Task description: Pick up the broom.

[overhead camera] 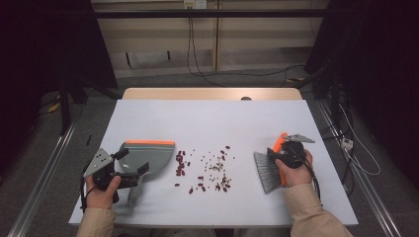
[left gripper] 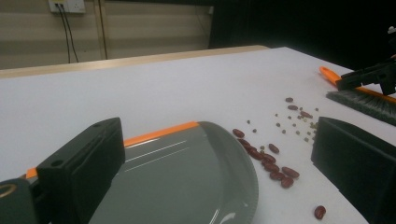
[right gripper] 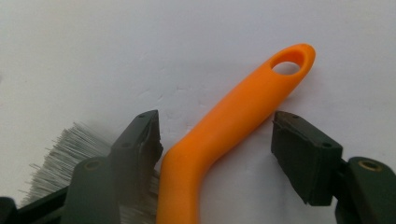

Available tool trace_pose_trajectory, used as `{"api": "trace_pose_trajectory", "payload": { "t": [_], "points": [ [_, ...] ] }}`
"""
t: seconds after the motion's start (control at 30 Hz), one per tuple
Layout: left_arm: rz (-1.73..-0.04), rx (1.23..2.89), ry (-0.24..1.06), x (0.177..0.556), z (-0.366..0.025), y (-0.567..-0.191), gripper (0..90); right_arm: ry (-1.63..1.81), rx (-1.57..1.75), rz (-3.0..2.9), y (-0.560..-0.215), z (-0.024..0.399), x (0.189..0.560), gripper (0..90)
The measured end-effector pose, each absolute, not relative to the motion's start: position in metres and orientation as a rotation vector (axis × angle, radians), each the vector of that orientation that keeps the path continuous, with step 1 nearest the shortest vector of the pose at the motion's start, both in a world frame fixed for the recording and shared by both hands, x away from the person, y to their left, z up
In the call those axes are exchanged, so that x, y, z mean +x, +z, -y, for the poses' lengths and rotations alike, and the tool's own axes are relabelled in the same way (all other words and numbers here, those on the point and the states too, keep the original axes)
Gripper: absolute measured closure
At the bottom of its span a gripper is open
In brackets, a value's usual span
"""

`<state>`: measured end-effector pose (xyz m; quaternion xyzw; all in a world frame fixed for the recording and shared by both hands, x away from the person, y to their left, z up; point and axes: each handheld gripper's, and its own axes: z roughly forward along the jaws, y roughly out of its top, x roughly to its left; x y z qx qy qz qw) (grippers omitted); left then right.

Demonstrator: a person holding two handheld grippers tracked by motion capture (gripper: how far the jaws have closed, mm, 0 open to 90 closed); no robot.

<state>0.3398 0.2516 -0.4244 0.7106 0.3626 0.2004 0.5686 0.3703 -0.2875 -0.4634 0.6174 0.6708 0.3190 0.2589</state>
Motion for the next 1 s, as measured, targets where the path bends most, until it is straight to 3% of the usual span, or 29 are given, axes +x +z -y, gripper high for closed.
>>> {"api": "trace_pose_trajectory", "payload": {
  "t": [0.4, 0.53, 0.57, 0.7, 0.9, 0.97, 1.0],
  "points": [
    [-0.849, 1.672, 0.468, 0.340, -0.250, -0.424, 2.7, 0.784, 1.635, -1.901, -0.460, 0.279, 0.376, 44.6],
    [-0.843, 1.681, 0.471, 0.340, -0.250, -0.424, 2.7, 0.782, 1.631, -1.938, -0.458, 0.277, 0.378, 52.6],
    [-0.843, 1.681, 0.471, 0.340, -0.250, -0.424, 2.7, 0.785, 1.619, -1.972, -0.456, 0.275, 0.379, 59.0],
    [-0.845, 1.679, 0.469, 0.340, -0.249, -0.424, 2.7, 0.785, 1.571, -2.039, -0.454, 0.266, 0.381, 69.2],
    [-0.845, 1.679, 0.467, 0.340, -0.249, -0.424, 2.7, 0.822, 1.575, -2.058, -0.454, 0.266, 0.385, 68.4],
    [-0.843, 1.677, 0.469, 0.340, -0.250, -0.424, 2.6, 0.828, 1.591, -2.048, -0.454, 0.265, 0.385, 58.4],
    [-0.842, 1.680, 0.470, 0.340, -0.250, -0.424, 2.7, 0.811, 1.581, -2.049, -0.454, 0.265, 0.385, 58.0]
  ]
}}
